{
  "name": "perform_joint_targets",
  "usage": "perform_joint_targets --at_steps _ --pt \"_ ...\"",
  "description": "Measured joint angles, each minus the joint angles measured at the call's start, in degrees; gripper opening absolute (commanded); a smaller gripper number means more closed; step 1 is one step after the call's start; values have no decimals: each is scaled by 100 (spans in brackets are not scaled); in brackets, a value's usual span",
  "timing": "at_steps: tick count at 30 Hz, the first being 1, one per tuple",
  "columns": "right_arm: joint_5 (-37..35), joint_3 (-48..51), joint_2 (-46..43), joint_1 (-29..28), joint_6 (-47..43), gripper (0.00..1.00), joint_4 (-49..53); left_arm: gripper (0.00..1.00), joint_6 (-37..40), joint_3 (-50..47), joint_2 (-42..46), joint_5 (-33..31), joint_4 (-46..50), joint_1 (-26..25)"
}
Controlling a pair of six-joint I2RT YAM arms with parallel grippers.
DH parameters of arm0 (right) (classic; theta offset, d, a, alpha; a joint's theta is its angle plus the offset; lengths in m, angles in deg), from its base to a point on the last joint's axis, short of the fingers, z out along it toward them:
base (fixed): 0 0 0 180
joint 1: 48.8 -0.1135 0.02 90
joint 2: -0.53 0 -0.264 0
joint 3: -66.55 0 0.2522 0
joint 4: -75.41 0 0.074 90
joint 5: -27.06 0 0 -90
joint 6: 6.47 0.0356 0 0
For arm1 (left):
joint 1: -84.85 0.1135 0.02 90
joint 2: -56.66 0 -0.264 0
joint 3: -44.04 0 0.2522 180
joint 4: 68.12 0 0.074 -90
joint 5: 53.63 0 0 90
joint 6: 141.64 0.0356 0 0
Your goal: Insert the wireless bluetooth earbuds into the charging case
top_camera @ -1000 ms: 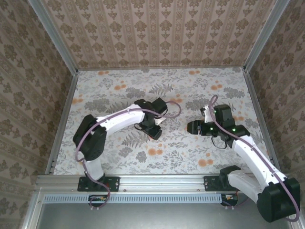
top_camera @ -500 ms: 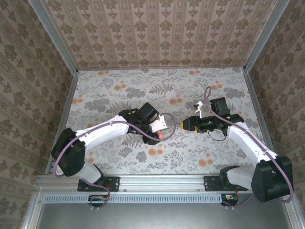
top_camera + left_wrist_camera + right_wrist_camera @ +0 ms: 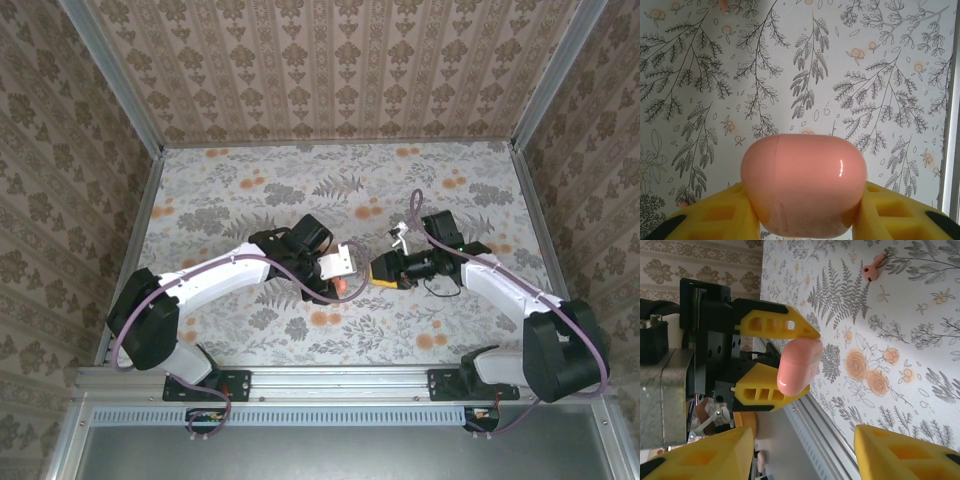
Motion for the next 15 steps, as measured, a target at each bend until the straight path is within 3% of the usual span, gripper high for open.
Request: perform_joint_targets --at_steps 15 --pt "304 -2 1023 -634 741 50 -1412 31 11 11 0 52 -33 -4"
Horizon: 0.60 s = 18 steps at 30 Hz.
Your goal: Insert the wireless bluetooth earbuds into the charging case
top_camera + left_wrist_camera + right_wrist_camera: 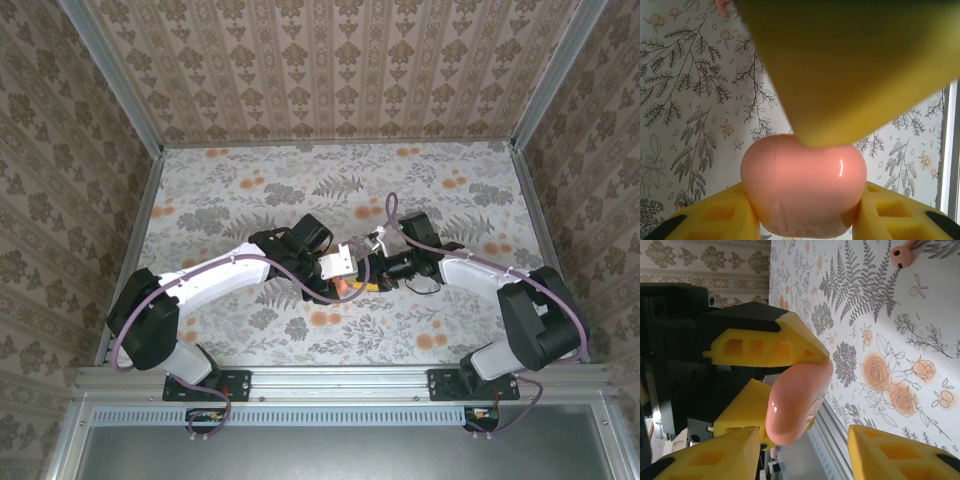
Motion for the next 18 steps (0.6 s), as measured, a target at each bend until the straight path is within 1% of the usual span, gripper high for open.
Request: perform_joint_targets --at_steps 3,10,12,18 --pt "37 0 127 -76 109 49 -170 31 0 11 0 -2 -4 0" --pt "144 -24 293 -177 236 45 -435 31 -2 15 0 -24 2 0" --pt "162 -63 354 -221 260 42 -479 31 -7 17 0 -24 2 0" --pt "229 -168 452 -293 339 27 -557 31 -66 50 -17 -90 42 2"
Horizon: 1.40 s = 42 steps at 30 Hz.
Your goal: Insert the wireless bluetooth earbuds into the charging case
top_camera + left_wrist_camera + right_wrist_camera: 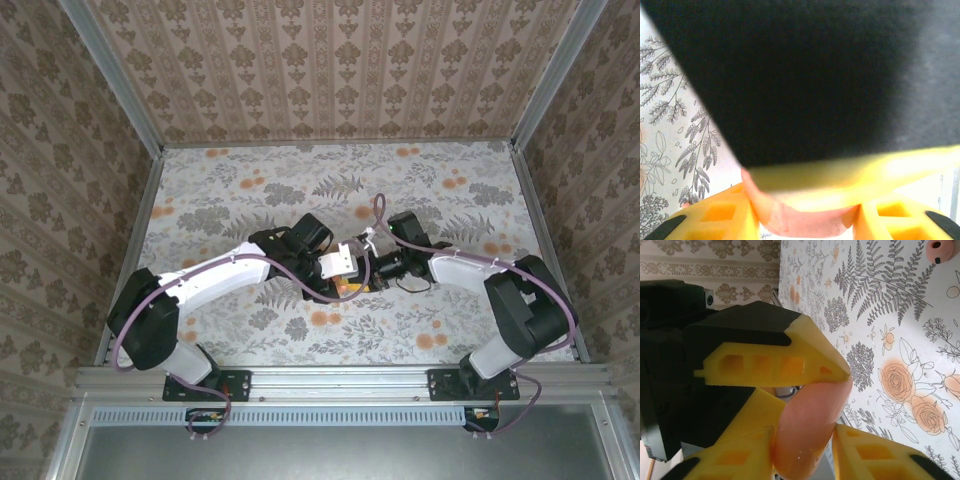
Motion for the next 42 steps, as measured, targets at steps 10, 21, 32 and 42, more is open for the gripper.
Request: perform_joint_targets --at_steps 10,21,32,42 --pt "-39 -7 -37 0 42 20 28 57 -48 55 -37 -101 68 -2" --pt "-750 81 -1008 50 -625 21 407 88 -315 44 238 -35 -424 133" --pt "-1746 756 -2798 214 -1823 20 201 77 -885 -785 1567 1259 -1845 1043" --pt "-1617 872 -3383 354 -3853 19 260 65 -1237 -1038 1635 2461 -2636 1478"
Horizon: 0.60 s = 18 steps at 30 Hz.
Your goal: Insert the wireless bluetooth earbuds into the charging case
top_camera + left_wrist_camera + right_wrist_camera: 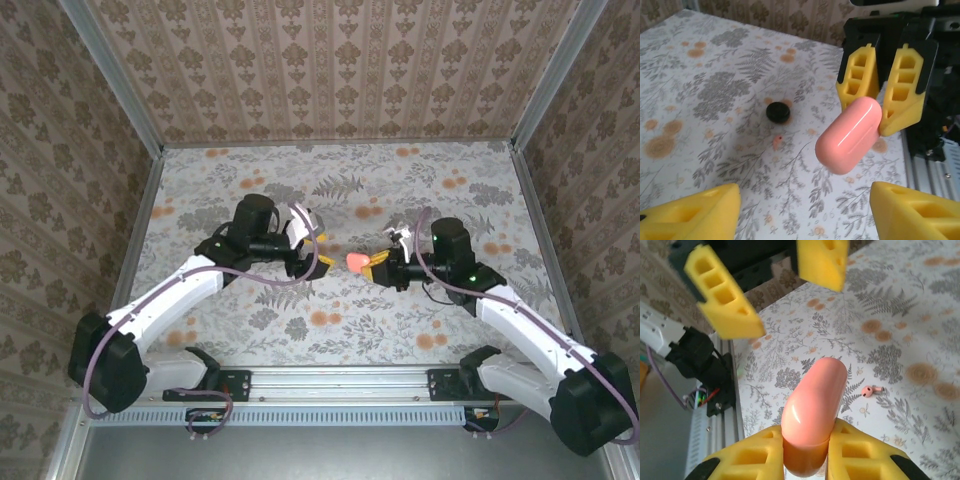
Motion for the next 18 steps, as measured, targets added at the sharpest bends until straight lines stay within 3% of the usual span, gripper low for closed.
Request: perform_joint_targets --at_steps 9,18 --pt "662 -11 -61 4 -2026 18 695 61 1067 63 -131 822 461 -164" --pt "1224 -201 164 2 -2570 18 743 53 1823 380 -463 1058 872 -472"
